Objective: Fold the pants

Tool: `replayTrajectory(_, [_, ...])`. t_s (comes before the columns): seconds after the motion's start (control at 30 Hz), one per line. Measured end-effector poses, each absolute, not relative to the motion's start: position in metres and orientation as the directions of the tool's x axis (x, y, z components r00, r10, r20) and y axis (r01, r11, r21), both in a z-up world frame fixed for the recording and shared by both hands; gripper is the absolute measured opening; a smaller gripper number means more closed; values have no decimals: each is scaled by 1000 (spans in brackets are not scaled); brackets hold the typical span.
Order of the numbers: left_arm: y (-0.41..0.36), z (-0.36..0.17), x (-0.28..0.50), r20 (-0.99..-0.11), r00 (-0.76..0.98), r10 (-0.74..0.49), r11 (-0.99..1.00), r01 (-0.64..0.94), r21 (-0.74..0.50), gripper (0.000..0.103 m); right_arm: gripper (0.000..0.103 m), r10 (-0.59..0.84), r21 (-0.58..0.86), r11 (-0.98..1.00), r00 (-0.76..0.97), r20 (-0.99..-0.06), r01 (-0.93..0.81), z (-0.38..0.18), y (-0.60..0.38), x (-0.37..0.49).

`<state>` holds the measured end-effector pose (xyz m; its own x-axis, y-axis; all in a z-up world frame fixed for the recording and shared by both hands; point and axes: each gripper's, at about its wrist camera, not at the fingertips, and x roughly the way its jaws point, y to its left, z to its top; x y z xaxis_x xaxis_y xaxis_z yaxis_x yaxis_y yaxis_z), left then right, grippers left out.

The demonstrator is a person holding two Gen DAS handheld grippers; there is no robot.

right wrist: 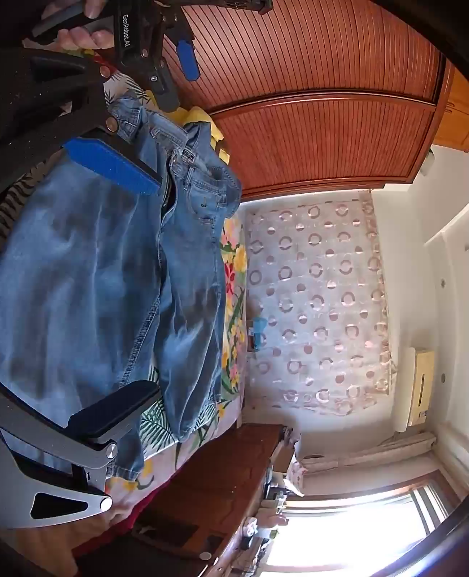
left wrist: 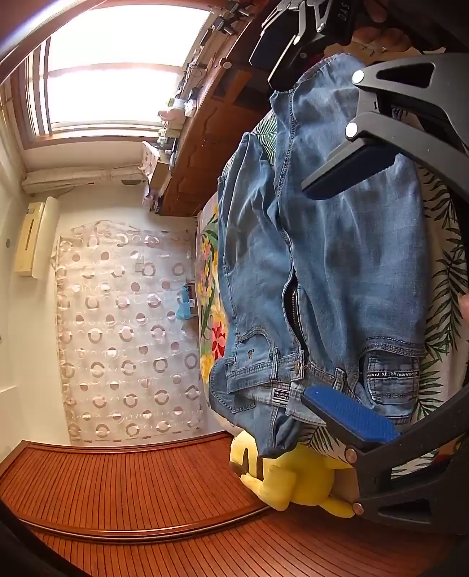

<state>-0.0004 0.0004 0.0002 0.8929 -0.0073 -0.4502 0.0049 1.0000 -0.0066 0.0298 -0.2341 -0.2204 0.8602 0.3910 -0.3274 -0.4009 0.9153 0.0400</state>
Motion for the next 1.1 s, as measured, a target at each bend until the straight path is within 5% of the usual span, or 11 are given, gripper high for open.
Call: replayTrajectory(1.1, [4, -5, -2, -446, 895, -8, 1000, 4, -8, 103, 103, 396, 52, 915, 865, -309, -400, -221, -233, 28])
